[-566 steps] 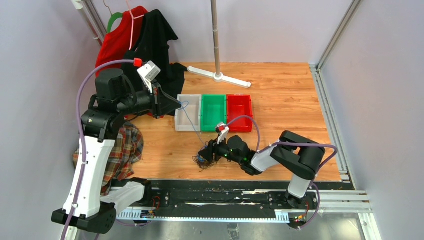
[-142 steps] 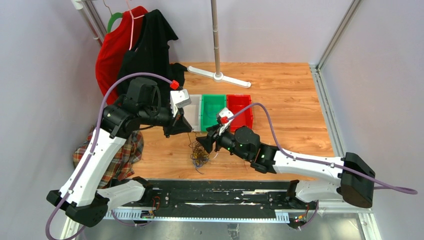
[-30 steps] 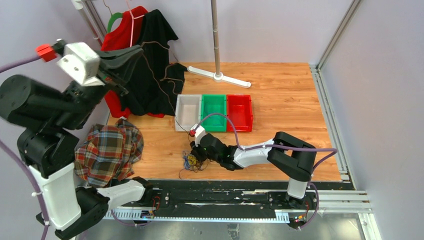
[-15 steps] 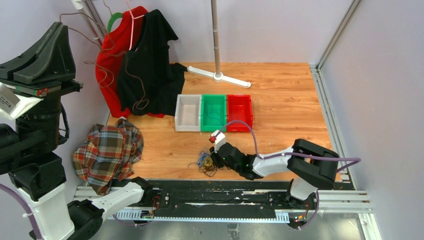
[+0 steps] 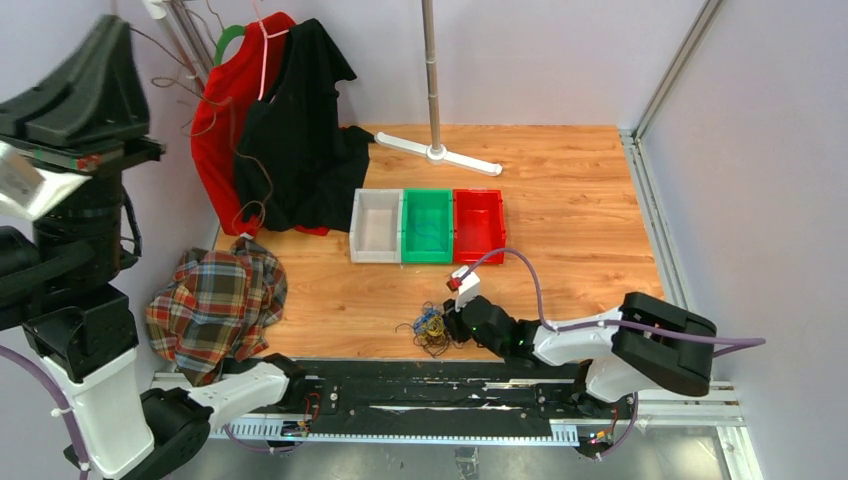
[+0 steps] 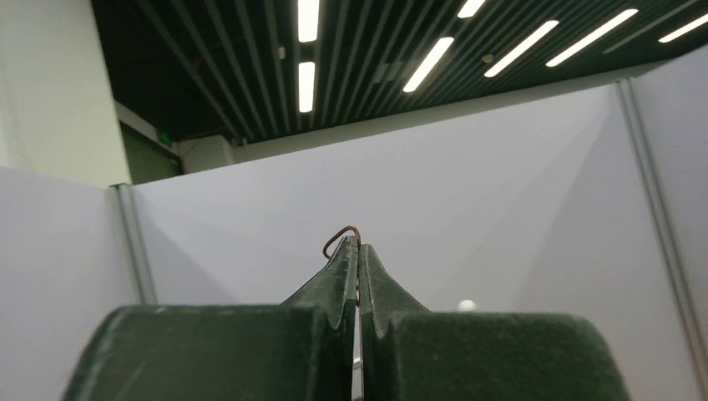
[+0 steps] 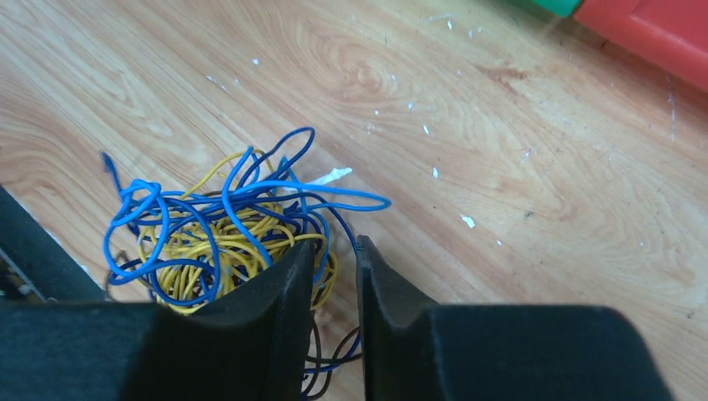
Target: Untangle the cables
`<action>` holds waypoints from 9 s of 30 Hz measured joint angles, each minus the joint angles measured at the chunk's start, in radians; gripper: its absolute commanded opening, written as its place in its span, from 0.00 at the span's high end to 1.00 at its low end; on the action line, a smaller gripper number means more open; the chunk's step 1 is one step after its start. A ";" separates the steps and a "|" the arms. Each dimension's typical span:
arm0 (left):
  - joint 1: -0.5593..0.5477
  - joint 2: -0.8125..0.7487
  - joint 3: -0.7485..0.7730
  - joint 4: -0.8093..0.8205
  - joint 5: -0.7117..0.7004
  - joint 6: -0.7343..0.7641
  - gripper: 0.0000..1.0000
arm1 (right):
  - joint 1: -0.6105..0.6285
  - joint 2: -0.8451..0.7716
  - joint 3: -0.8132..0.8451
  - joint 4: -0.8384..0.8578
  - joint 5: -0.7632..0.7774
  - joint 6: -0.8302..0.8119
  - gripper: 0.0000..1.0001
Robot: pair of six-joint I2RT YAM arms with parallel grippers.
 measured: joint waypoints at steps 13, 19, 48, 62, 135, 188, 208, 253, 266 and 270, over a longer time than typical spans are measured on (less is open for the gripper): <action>0.000 -0.067 -0.398 -0.176 0.243 -0.136 1.00 | -0.007 -0.279 0.254 -0.188 0.003 -0.072 0.39; 0.000 -0.031 -0.549 -0.187 0.267 -0.138 1.00 | -0.041 -0.312 0.289 -0.242 0.032 -0.098 0.40; 0.000 0.055 -0.586 0.101 0.113 -0.068 1.00 | -0.106 -0.303 0.220 -0.289 0.096 -0.072 0.46; 0.089 0.085 -0.740 0.115 0.103 -0.034 1.00 | -0.112 -0.325 0.157 -0.277 0.096 -0.052 0.49; 0.103 0.071 -0.990 0.154 0.112 0.127 1.00 | -0.127 -0.459 0.113 -0.309 0.099 -0.030 0.60; 0.105 0.710 -0.700 -0.250 0.192 0.095 0.19 | -0.186 -0.412 0.138 -0.371 0.058 -0.031 0.64; -0.043 0.357 -1.002 -0.623 0.563 0.150 0.21 | -0.199 -0.482 0.140 -0.428 0.043 -0.037 0.64; -0.140 0.292 -1.006 -0.437 0.637 -0.192 0.99 | -0.204 -0.448 0.116 -0.322 -0.219 -0.023 0.35; -0.140 0.230 -0.845 -0.642 0.616 -0.165 0.99 | -0.138 -0.313 0.203 -0.175 -0.283 -0.085 0.33; -0.140 0.222 -0.818 -0.689 0.617 -0.161 0.99 | -0.137 -0.241 0.256 -0.143 -0.282 -0.099 0.37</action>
